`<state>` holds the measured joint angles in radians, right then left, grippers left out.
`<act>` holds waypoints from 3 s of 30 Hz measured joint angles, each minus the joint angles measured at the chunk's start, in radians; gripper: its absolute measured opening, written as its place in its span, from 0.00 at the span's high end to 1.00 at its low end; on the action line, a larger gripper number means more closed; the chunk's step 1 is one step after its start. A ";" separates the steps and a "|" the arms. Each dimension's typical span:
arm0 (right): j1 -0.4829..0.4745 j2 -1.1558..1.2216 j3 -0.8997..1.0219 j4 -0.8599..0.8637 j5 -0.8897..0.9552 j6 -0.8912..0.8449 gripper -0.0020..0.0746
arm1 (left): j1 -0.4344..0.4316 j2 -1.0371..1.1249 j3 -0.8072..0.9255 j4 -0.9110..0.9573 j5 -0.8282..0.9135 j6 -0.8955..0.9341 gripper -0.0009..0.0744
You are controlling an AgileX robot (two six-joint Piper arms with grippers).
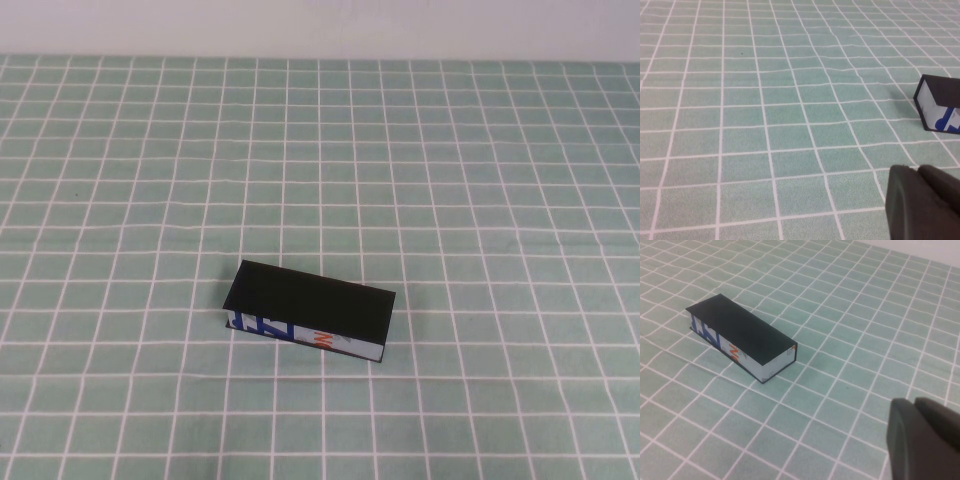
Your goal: Return glasses to glasses case
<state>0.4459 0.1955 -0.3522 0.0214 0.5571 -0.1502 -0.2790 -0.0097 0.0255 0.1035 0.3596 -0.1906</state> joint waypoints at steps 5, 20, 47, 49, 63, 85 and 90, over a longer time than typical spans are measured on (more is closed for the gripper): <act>-0.008 -0.012 0.000 0.001 0.000 0.000 0.99 | 0.000 0.000 0.000 0.000 0.000 0.000 0.99; -0.351 -0.203 0.047 0.001 -0.061 0.000 0.99 | 0.000 0.000 0.000 0.000 0.000 0.000 0.99; -0.398 -0.210 0.375 0.124 -0.181 0.000 0.99 | 0.002 -0.002 0.000 0.000 0.000 0.000 0.99; -0.398 -0.210 0.375 0.124 -0.181 0.000 0.99 | 0.002 -0.002 0.000 0.000 0.000 0.000 0.99; -0.398 -0.210 0.375 0.126 -0.179 0.000 0.99 | 0.002 -0.002 0.000 0.000 0.000 0.000 0.99; -0.398 -0.210 0.375 0.126 -0.179 0.000 0.99 | 0.002 -0.002 0.000 0.000 0.000 0.000 0.99; -0.398 -0.210 0.375 0.128 -0.179 0.000 0.99 | 0.002 -0.002 0.000 0.000 0.000 0.000 0.99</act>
<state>0.0478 -0.0141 0.0229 0.1495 0.3780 -0.1502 -0.2768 -0.0112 0.0255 0.1035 0.3596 -0.1906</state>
